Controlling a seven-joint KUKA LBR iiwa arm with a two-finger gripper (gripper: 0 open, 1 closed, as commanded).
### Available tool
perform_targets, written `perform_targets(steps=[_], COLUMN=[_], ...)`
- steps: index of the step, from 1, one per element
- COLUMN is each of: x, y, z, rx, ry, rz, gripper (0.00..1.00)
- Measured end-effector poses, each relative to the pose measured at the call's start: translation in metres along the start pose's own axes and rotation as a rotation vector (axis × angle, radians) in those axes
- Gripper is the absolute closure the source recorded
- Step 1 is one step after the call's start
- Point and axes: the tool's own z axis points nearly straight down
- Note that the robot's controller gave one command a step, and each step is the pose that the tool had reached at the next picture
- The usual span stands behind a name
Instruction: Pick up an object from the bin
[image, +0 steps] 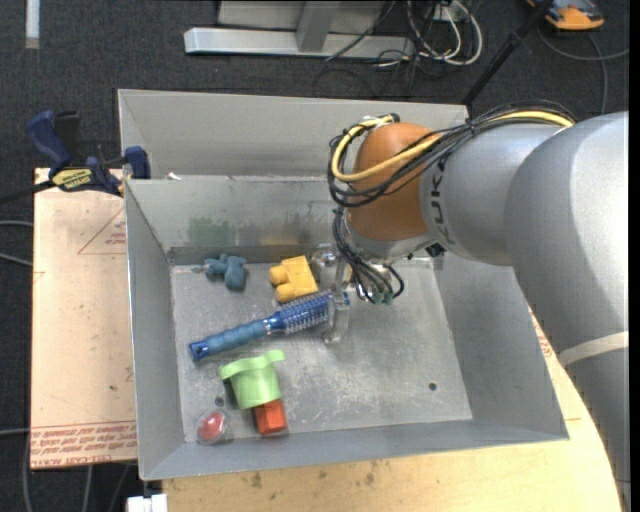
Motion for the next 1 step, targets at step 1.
perform_targets(steps=[1], x=[0.0002], y=[-0.0002], z=[0.0001], rx=[0.001], ry=[0.001], rz=[-0.002], gripper=[1.0])
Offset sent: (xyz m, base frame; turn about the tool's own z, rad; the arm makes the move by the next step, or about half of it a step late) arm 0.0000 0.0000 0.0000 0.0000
